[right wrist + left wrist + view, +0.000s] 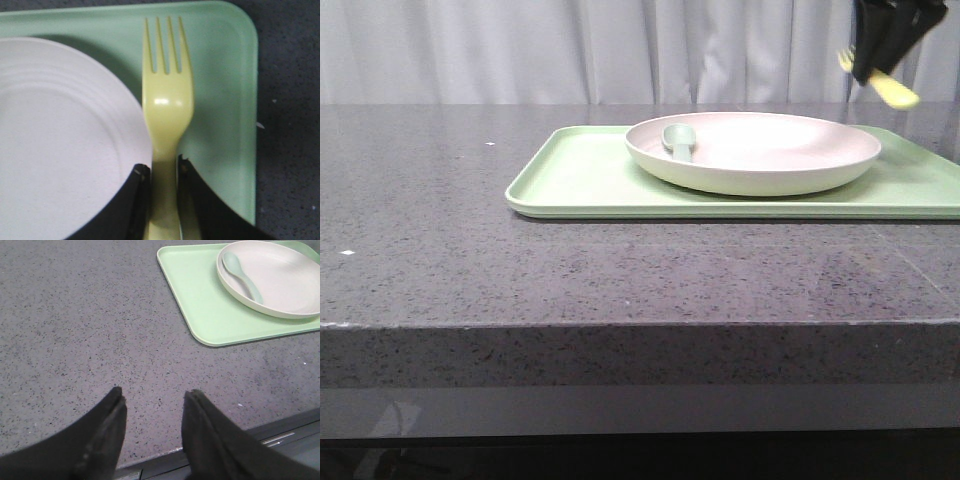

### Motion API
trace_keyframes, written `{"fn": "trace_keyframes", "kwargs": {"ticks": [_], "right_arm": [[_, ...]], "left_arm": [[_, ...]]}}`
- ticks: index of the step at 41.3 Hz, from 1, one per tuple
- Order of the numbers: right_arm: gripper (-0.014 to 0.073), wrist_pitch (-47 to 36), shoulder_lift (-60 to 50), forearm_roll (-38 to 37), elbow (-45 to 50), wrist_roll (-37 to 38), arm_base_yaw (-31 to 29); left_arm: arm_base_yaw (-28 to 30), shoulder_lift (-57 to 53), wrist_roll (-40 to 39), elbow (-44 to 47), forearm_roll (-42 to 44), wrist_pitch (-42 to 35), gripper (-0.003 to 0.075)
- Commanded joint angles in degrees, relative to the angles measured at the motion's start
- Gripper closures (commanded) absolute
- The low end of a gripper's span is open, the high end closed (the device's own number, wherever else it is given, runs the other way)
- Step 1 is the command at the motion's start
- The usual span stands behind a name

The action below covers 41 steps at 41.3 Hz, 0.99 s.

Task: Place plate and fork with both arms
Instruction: 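Lift the yellow fork out of the plate with the right gripper, then lower the fork onto the tray beside the plate and release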

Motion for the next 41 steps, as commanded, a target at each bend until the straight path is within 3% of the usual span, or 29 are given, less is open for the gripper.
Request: {"fn": "trace_keyframes", "kwargs": {"ticks": [1, 24, 35, 41], "right_arm": [[0.0505, 5.49, -3.73, -0.36, 1.33, -2.19, -2.17], [0.0496, 3.89, 0.86, 6.25, 6.19, -8.18, -4.56], [0.0328, 2.88, 0.15, 6.02, 6.19, -8.18, -4.56], [0.0302, 2.54, -2.14, 6.02, 6.19, -8.23, -4.51]], "left_arm": [[0.04, 0.13, -0.67, -1.34, -0.15, -4.19, 0.0436], [0.04, 0.13, -0.67, -1.34, -0.15, -4.19, 0.0436], [0.04, 0.13, -0.67, -1.34, -0.15, -4.19, 0.0437], [0.04, 0.13, -0.67, -1.34, -0.15, -4.19, 0.0437]]}}
